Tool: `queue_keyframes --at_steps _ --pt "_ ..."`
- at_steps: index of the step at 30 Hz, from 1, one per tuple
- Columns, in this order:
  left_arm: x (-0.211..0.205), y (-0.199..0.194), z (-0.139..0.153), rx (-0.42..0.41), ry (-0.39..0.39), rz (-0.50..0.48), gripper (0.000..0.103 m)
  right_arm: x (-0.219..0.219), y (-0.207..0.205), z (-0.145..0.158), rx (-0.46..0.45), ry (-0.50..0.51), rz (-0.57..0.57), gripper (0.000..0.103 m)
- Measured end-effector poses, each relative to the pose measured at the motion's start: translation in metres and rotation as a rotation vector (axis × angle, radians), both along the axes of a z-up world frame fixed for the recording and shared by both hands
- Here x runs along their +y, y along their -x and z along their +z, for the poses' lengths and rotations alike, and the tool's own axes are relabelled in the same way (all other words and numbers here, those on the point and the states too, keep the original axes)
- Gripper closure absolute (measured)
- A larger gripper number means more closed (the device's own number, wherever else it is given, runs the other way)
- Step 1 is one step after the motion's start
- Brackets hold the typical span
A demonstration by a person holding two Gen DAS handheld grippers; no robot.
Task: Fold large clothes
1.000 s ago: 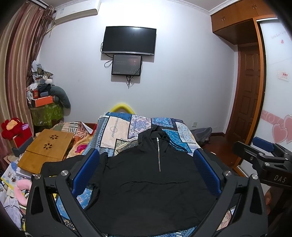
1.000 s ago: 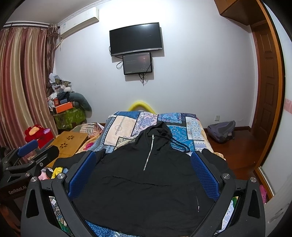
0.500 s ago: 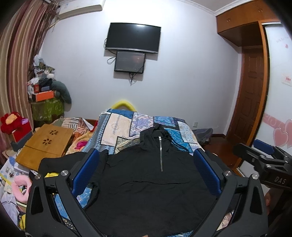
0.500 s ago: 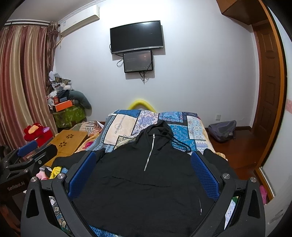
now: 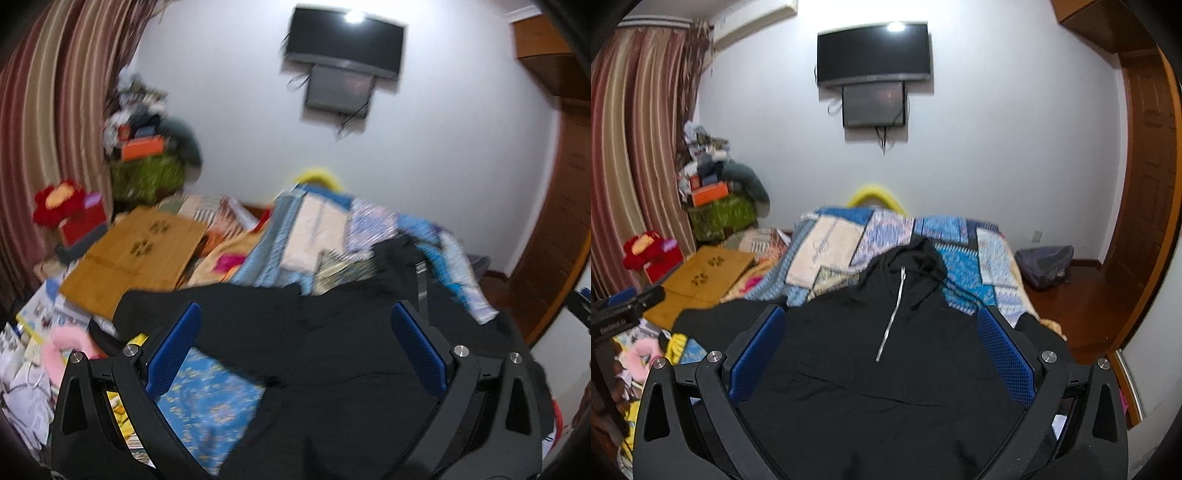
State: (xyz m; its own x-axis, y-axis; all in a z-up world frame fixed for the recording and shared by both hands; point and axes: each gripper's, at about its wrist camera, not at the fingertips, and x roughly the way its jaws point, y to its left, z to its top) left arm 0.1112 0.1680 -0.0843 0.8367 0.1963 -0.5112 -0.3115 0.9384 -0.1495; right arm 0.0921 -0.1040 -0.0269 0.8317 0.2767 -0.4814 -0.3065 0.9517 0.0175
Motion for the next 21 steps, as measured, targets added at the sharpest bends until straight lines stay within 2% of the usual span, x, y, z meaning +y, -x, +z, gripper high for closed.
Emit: queue_keyframes --at_steps 4,6,9,11,13,15,16,19,21 --pt "0.047 -0.022 -0.038 0.107 0.001 0.097 0.0 0.01 -0.024 -0.026 0.072 0.059 0.031 0.0" --pt "0.072 -0.033 -0.06 0.17 0.04 0.108 0.0 0.017 -0.038 -0.041 0.116 0.097 0.044 0.0" --pt "0.102 -0.044 -0.088 0.231 0.135 0.108 0.0 0.021 -0.054 -0.058 0.184 0.125 0.067 0.0" --pt "0.12 -0.05 -0.105 0.255 0.23 0.096 0.001 0.023 -0.064 -0.067 0.225 0.136 0.079 0.0" --pt "0.137 -0.054 -0.12 0.266 0.322 0.083 0.005 0.025 -0.074 -0.075 0.262 0.148 0.088 0.0" --pt "0.151 -0.059 -0.131 0.277 0.38 0.08 0.014 0.029 -0.081 -0.083 0.291 0.158 0.095 0.0" --pt "0.157 -0.061 -0.136 0.284 0.405 0.08 0.015 0.029 -0.083 -0.084 0.298 0.161 0.097 0.0" --pt "0.18 -0.066 -0.153 0.297 0.512 0.117 0.016 0.03 -0.087 -0.089 0.311 0.172 0.101 0.0" --pt "0.193 -0.071 -0.165 0.321 0.561 0.156 0.025 0.032 -0.09 -0.091 0.314 0.177 0.102 0.0"
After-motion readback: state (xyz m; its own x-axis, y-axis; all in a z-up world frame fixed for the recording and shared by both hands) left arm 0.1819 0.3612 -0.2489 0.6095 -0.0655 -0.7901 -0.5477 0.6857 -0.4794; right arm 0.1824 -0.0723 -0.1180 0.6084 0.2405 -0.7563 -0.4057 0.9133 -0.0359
